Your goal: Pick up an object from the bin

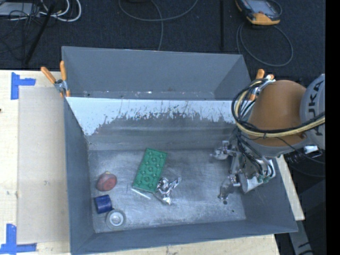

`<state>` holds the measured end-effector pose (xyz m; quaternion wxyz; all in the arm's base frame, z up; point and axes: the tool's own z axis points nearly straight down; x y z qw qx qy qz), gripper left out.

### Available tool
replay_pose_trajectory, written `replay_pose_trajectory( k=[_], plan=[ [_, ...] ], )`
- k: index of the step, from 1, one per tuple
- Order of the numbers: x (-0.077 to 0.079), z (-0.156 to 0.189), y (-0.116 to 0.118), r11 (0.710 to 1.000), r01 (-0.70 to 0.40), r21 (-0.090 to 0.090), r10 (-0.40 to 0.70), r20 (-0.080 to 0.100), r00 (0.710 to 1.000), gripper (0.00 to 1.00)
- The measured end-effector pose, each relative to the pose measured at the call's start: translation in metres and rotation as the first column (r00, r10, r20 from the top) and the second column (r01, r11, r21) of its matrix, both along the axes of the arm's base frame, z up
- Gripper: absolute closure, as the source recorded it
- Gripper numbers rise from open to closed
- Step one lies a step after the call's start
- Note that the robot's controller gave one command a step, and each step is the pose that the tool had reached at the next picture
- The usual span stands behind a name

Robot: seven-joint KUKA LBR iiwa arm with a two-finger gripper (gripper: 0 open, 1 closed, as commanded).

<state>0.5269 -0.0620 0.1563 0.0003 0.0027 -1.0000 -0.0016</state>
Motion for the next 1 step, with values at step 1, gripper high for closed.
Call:
replay_pose_trajectory(
  k=[1],
  plan=[
    [0.0499,-0.0741,0.0950,0.999,-0.051,0.001,0.051,-0.001,0.999,0.00]
  ],
)
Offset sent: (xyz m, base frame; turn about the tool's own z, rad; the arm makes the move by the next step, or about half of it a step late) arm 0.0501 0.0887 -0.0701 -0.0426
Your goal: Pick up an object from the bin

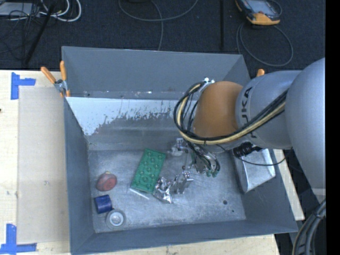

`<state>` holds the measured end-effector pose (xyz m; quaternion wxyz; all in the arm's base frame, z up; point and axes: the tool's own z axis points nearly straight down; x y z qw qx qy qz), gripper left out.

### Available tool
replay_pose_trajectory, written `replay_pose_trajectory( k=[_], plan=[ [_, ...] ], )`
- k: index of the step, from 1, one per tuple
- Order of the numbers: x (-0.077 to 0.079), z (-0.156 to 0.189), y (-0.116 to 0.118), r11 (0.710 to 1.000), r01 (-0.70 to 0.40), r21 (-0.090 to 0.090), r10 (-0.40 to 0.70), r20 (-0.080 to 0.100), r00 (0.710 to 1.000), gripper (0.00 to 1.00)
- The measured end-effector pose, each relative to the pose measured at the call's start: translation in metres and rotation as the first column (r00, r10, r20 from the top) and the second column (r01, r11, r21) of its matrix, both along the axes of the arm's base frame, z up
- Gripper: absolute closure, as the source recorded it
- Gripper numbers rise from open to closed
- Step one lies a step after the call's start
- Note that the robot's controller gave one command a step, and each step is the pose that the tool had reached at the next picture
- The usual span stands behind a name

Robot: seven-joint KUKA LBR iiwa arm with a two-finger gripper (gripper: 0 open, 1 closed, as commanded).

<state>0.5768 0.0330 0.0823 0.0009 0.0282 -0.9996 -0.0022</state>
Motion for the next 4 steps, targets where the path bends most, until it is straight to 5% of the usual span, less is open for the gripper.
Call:
replay_pose_trajectory(
  k=[3,4],
  plan=[
    [-0.027,-0.010,0.102,0.991,-0.132,-0.005,0.132,0.008,0.991,0.00],
    [-0.028,-0.009,0.102,0.991,-0.135,-0.005,0.135,0.003,0.991,1.00]
  ],
)
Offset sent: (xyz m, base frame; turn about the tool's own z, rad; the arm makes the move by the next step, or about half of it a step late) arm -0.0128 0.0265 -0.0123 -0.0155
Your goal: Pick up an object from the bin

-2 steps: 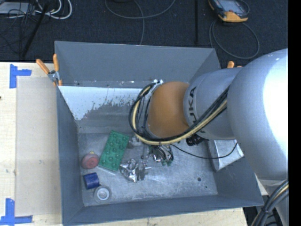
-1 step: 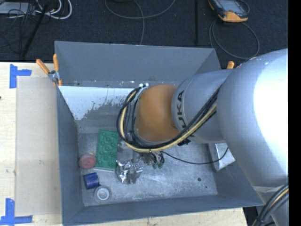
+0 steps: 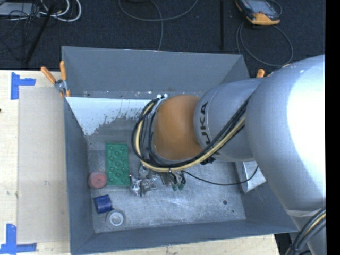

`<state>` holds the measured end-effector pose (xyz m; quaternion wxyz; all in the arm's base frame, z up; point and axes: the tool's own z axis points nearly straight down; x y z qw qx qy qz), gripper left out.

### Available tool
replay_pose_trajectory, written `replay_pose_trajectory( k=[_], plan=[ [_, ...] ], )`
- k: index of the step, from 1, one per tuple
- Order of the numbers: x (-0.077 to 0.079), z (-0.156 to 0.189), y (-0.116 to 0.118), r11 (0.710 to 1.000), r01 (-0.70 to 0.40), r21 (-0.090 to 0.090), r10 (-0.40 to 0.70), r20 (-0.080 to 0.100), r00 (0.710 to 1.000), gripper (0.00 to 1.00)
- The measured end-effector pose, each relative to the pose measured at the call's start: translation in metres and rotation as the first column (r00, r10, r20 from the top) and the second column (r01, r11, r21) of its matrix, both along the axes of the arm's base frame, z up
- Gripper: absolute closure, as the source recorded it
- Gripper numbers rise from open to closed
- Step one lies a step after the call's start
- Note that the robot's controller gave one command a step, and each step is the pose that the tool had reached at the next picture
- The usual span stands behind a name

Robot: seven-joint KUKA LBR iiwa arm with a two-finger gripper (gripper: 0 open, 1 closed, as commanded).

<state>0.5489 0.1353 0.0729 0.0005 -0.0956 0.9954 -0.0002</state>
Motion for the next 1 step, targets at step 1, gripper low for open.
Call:
replay_pose_trajectory(
  k=[1],
  plan=[
    [-0.0034,0.1638,-0.0030,0.993,-0.117,0.001,0.117,0.007,0.993,1.00]
  ],
)
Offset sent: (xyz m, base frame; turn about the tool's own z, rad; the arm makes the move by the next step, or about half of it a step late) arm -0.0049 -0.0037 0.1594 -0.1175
